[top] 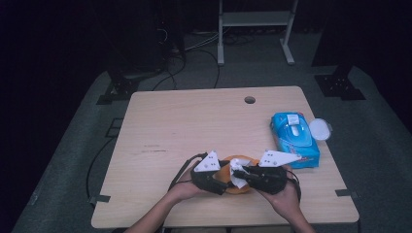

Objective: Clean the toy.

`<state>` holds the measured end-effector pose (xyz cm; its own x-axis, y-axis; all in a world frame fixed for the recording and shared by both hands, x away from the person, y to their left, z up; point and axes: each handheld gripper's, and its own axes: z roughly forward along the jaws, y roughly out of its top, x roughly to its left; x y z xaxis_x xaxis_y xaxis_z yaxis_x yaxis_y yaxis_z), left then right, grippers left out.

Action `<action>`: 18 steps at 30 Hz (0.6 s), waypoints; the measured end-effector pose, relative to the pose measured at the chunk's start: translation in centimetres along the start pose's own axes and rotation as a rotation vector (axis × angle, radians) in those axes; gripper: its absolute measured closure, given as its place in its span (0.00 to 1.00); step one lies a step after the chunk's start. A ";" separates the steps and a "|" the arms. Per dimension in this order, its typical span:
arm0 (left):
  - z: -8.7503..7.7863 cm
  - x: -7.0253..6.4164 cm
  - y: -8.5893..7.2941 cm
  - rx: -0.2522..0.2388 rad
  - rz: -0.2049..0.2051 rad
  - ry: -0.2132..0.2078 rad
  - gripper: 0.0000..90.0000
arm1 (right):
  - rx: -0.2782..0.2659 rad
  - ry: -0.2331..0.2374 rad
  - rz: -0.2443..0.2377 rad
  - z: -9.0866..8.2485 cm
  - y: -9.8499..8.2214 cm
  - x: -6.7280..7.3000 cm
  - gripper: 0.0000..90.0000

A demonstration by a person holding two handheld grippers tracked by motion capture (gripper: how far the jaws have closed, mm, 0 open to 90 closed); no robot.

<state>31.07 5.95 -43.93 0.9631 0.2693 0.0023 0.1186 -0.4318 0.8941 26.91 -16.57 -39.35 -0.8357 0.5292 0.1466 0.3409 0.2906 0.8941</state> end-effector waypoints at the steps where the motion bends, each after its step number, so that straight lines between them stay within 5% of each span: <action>1: -0.1 0.1 -0.1 -0.001 -0.003 -0.003 0.33 | -0.003 0.002 0.007 0.0 -0.1 -0.3 0.89; 8: 0.0 0.2 0.1 0.005 0.001 -0.024 0.31 | -0.014 -0.027 0.066 -1.0 -1.2 -1.7 0.89; 12: 0.2 0.2 0.6 -0.005 0.000 -0.018 0.14 | -0.016 -0.014 0.074 -0.7 -1.3 -1.6 0.89; 14: 0.2 0.1 0.3 -0.005 0.028 -0.012 0.19 | -0.012 -0.005 0.063 -0.6 -1.2 -1.4 0.89; 18: 0.1 0.2 0.2 -0.008 0.017 -0.013 0.28 | -0.011 -0.008 0.069 -0.8 -1.2 -1.7 0.89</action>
<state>31.35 5.89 -43.81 0.9679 0.2509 0.0123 0.0999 -0.4295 0.8975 27.58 -18.48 -40.35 -0.8069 0.5541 0.2046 0.3926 0.2444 0.8866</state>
